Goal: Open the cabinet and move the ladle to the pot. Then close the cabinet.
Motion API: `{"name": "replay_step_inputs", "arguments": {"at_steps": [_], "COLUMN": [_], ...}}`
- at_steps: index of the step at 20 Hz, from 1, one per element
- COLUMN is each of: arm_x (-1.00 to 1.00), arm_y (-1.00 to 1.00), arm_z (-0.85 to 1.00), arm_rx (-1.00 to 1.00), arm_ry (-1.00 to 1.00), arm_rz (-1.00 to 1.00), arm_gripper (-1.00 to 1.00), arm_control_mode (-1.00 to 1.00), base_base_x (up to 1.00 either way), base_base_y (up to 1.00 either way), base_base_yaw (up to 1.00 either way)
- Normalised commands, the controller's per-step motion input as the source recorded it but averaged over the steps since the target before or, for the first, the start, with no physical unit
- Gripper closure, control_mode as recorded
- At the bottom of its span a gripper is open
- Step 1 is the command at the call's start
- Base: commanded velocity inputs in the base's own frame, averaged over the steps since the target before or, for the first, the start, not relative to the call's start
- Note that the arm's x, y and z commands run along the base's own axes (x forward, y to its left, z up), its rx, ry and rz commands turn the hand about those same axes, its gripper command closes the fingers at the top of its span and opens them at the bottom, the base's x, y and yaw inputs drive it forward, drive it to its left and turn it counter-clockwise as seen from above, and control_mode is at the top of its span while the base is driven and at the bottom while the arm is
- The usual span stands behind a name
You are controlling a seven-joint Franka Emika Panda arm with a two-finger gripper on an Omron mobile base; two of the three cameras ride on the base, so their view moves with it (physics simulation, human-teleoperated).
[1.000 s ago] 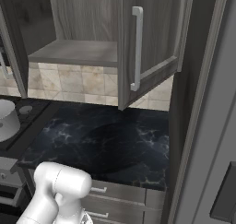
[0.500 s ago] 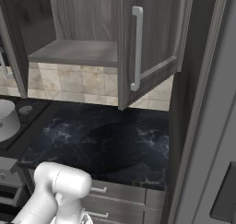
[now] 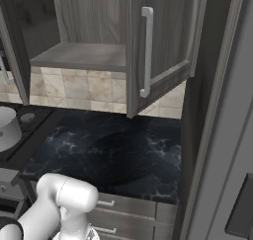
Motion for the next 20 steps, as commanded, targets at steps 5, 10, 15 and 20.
{"name": "replay_step_inputs", "arguments": {"at_steps": [5, 10, 15, 20], "arm_x": [0.34, 0.27, 0.26, 0.39], "arm_y": [0.15, 0.07, 0.0, 0.08], "arm_z": [-0.18, -0.22, -0.09, -0.03], "arm_rx": [-0.03, -0.04, -0.03, -0.02], "arm_ry": [0.03, 0.0, -0.02, -0.04], "arm_rz": [0.0, 0.0, 0.0, -0.01], "arm_gripper": [1.0, 1.0, 1.0, 1.0], "arm_control_mode": [-1.0, -1.0, -1.0, -1.0], "base_base_x": [0.0, 0.0, 0.0, 0.0], "base_base_y": [0.0, 0.0, 0.0, 0.0], "base_base_yaw": [0.0, 0.0, 0.0, 0.0]}}
